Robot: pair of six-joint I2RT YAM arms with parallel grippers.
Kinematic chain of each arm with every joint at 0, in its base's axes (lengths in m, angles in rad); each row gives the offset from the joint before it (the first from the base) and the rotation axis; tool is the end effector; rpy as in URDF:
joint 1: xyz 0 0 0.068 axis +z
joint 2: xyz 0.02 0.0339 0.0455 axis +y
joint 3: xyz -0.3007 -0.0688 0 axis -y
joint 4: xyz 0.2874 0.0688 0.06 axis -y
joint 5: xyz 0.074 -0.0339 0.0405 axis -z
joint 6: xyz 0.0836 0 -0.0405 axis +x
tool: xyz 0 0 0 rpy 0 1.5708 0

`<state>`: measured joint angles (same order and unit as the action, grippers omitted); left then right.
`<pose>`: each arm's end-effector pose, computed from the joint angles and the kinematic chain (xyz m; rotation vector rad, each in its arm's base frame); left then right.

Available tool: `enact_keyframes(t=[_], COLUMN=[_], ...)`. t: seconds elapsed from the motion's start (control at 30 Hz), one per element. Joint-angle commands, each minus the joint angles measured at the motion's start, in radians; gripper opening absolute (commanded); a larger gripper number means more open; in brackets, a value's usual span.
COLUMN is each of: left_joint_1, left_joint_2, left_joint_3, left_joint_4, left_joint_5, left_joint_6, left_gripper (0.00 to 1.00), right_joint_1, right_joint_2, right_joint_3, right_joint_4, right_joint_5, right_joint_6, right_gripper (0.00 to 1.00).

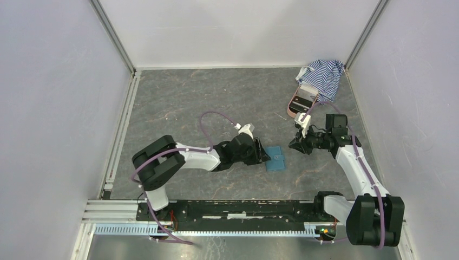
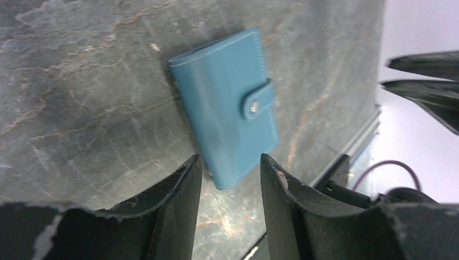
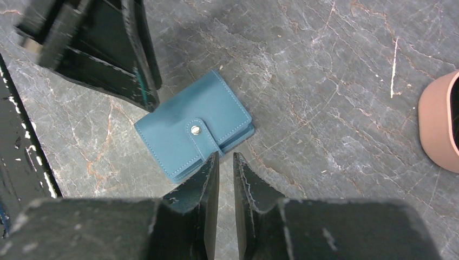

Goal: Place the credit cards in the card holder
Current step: Close the card holder at the center of the board, then reset both arms

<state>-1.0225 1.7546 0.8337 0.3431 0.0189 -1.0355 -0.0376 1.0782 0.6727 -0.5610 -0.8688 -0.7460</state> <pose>0.2221 -0.3666 0.1306 -0.0033 2.4082 -1.1295 0.2405 0.0548 0.2149 -1.0556 1.9423 0.6778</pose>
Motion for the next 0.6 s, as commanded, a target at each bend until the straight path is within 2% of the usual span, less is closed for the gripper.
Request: enact_keyframes(t=[0.0,0.17,0.37,0.57], left_joint_1=[-0.010,-0.017,-0.018,-0.018], left_joint_2=[0.064,0.115,0.148,0.190], left_joint_3=[0.055,0.119,0.148,0.173], left_joint_4=[-0.124,-0.187,-0.188,-0.226], left_joint_5=[-0.077,-0.079,-0.054,-0.061], left_joint_6=[-0.001,0.032,0.032,0.037], left_gripper=[0.51,0.50,0.49,0.37], right_joint_1=[-0.007,-0.009,-0.010,-0.011], right_joint_2=[0.002,0.008,0.013,0.012], right_joint_3=[0.005,0.007,0.005,0.005], right_joint_4=[-0.010,-0.010,-0.012,-0.013], right_joint_5=[-0.040,-0.037,-0.036,-0.036], right_joint_6=[-0.006,-0.006,-0.009,-0.010], right_gripper=[0.21,0.21,0.21,0.21])
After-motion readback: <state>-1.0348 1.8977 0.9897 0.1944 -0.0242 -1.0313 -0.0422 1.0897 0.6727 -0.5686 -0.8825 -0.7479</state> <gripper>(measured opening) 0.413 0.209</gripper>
